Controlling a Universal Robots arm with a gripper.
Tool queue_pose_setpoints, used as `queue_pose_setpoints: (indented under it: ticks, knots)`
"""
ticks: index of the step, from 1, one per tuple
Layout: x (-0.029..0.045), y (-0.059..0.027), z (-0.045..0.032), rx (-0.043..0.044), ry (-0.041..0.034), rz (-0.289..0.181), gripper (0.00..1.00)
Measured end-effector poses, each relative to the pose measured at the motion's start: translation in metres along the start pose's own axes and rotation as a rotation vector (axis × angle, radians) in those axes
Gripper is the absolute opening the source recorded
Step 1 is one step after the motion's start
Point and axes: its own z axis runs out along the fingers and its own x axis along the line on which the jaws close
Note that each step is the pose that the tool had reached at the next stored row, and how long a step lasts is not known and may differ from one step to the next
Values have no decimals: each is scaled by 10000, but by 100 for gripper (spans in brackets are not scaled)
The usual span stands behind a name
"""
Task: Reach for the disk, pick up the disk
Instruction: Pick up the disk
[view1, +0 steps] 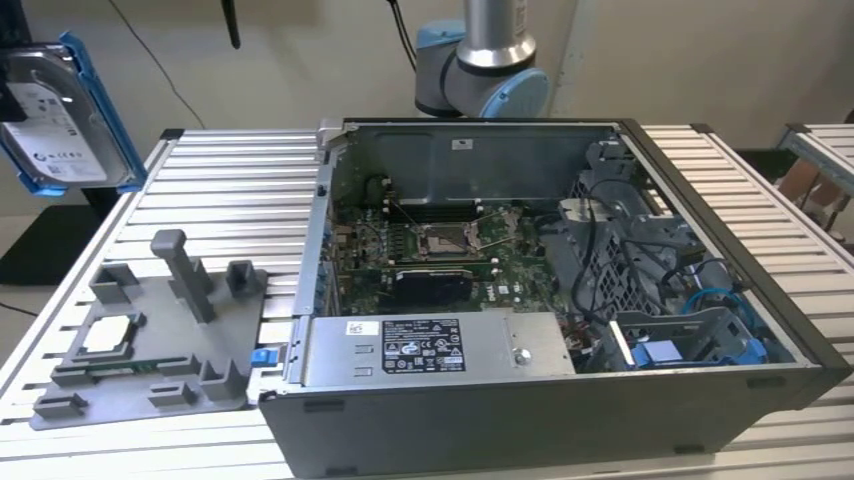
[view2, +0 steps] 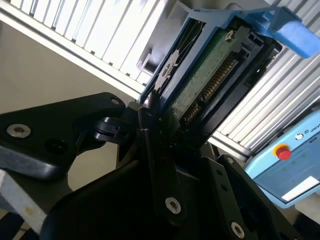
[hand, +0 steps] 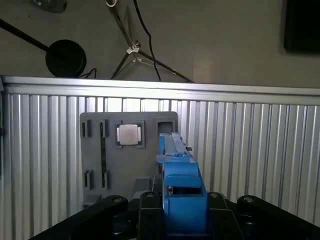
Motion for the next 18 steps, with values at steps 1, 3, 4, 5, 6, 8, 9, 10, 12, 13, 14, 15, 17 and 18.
queue_pose_setpoints:
  ticks: [1,3,4,5,6,8,9,10,12,13,14,15,17,18]
  knots:
    - [-1,0,-17,0,2,0,0]
    - [-2,0,-70,0,5,0,0]
    - [-2,0,-89,1,5,0,0]
    - [-3,0,-112,0,5,0,0]
    - [-4,0,-134,-1,7,0,0]
    - [-5,0,-180,1,7,0,0]
    - [-6,1,-205,0,9,1,0]
    - [-7,1,-230,1,10,2,0]
    - [-8,1,-277,1,10,1,0]
    - [-9,1,-304,0,11,1,0]
    - [-10,1,-330,0,12,2,0]
    - [-11,1,-355,0,12,2,0]
    - [-12,1,-408,0,14,1,0]
    - [-12,0,-433,0,15,-1,0]
